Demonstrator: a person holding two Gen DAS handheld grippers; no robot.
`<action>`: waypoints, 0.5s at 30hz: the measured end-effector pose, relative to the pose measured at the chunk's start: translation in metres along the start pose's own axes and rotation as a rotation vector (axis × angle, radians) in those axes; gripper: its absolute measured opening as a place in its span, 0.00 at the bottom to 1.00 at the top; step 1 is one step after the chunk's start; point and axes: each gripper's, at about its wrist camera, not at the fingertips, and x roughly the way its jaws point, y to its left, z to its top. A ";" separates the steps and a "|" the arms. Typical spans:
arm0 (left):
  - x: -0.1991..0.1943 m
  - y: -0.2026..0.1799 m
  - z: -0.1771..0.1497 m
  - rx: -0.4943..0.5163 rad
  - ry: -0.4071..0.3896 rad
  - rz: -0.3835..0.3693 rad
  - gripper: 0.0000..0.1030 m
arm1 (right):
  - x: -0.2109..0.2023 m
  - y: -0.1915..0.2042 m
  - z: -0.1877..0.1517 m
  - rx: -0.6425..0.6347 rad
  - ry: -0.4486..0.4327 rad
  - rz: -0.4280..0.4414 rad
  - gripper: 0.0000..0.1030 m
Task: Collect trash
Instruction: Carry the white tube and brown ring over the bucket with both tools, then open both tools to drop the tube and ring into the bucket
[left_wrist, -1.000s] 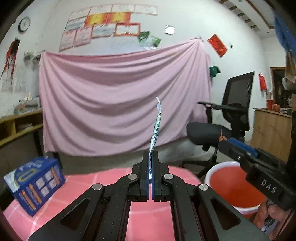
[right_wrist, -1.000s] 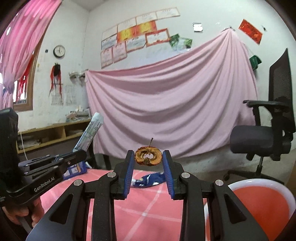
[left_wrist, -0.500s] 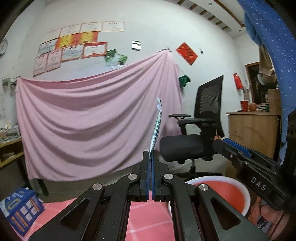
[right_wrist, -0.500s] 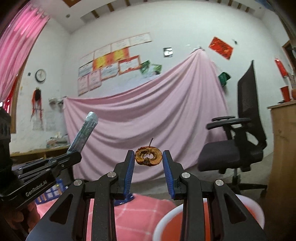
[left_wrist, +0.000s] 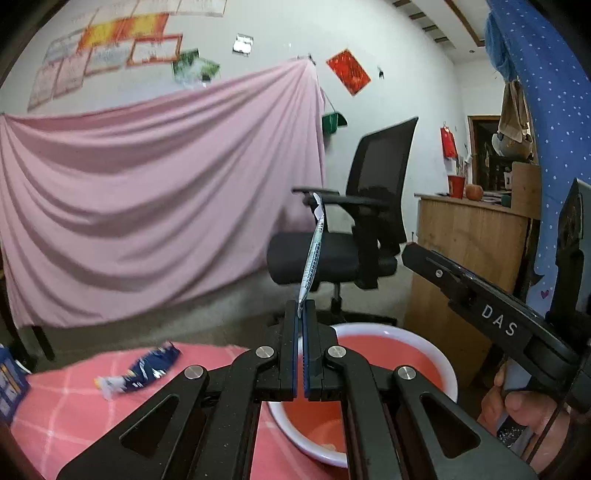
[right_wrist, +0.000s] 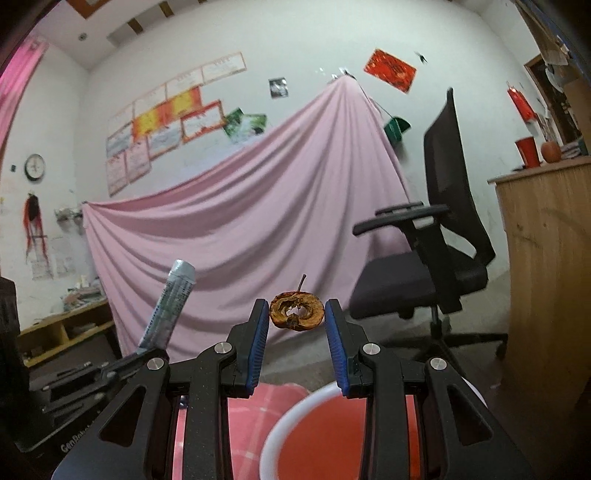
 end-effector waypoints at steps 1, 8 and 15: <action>0.004 -0.001 -0.001 -0.005 0.017 -0.005 0.00 | 0.004 -0.002 -0.001 0.005 0.028 -0.008 0.29; 0.024 -0.008 -0.006 -0.026 0.106 -0.046 0.00 | 0.024 -0.021 -0.010 0.064 0.164 -0.043 0.29; 0.036 -0.008 -0.007 -0.048 0.166 -0.097 0.00 | 0.030 -0.035 -0.015 0.123 0.223 -0.046 0.31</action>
